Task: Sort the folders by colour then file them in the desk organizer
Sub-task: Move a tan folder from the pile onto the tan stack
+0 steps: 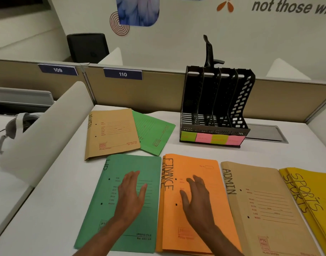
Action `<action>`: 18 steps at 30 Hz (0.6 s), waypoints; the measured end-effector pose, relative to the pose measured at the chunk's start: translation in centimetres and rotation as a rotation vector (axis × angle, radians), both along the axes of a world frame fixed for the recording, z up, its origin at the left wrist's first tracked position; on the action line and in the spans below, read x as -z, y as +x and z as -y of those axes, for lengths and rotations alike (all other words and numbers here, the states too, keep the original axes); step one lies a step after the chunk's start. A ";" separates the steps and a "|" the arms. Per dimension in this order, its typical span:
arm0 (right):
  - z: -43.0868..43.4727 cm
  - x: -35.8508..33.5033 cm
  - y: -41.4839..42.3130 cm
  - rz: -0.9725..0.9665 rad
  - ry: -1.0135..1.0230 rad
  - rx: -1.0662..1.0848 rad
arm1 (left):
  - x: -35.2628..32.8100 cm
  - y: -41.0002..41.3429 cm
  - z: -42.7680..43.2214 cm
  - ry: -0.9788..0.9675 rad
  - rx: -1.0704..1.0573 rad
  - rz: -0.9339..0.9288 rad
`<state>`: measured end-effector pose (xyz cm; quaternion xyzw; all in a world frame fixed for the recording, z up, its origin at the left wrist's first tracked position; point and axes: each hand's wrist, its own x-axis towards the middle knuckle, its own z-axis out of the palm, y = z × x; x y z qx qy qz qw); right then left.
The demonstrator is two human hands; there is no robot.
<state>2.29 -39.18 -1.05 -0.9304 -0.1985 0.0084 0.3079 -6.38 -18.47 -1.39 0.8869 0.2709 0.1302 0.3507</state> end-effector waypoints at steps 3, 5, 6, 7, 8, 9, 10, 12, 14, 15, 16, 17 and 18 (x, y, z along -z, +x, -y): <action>-3.5 0.4 0.5 0.048 0.019 -0.063 | 0.1 0.8 -1.8 0.107 0.021 0.015; -5.8 0.5 0.8 0.064 0.035 -0.097 | 0.2 1.3 -3.1 0.173 0.029 0.022; -6.8 0.6 1.0 0.069 0.041 -0.114 | 0.2 1.5 -3.7 0.197 0.032 0.021; -7.9 0.7 1.2 0.074 0.041 -0.129 | 0.3 1.6 -4.4 0.217 0.034 0.021; -8.9 0.9 1.4 0.080 0.033 -0.143 | 0.4 1.8 -5.2 0.234 0.032 0.020; -9.9 1.0 1.6 0.088 0.020 -0.154 | 0.5 1.9 -5.9 0.250 0.027 0.016; -10.8 1.2 1.8 0.091 0.006 -0.164 | 0.6 2.0 -6.8 0.265 0.019 0.008; -12.8 1.4 2.3 0.091 -0.021 -0.180 | 0.8 2.3 -8.6 0.288 0.007 -0.009; -14.8 1.5 2.7 0.096 -0.047 -0.197 | 0.8 2.5 -10.5 0.290 -0.007 -0.017; -15.8 1.6 2.9 0.096 -0.059 -0.207 | 0.8 2.6 -11.5 0.289 -0.016 -0.023; -16.7 1.7 3.1 0.093 -0.068 -0.219 | 0.9 2.7 -12.5 0.292 -0.027 -0.030; -17.7 1.8 3.4 0.088 -0.073 -0.231 | 0.9 2.9 -13.4 0.296 -0.037 -0.039; -18.7 1.9 3.7 0.081 -0.075 -0.243 | 1.0 3.0 -14.4 0.296 -0.048 -0.048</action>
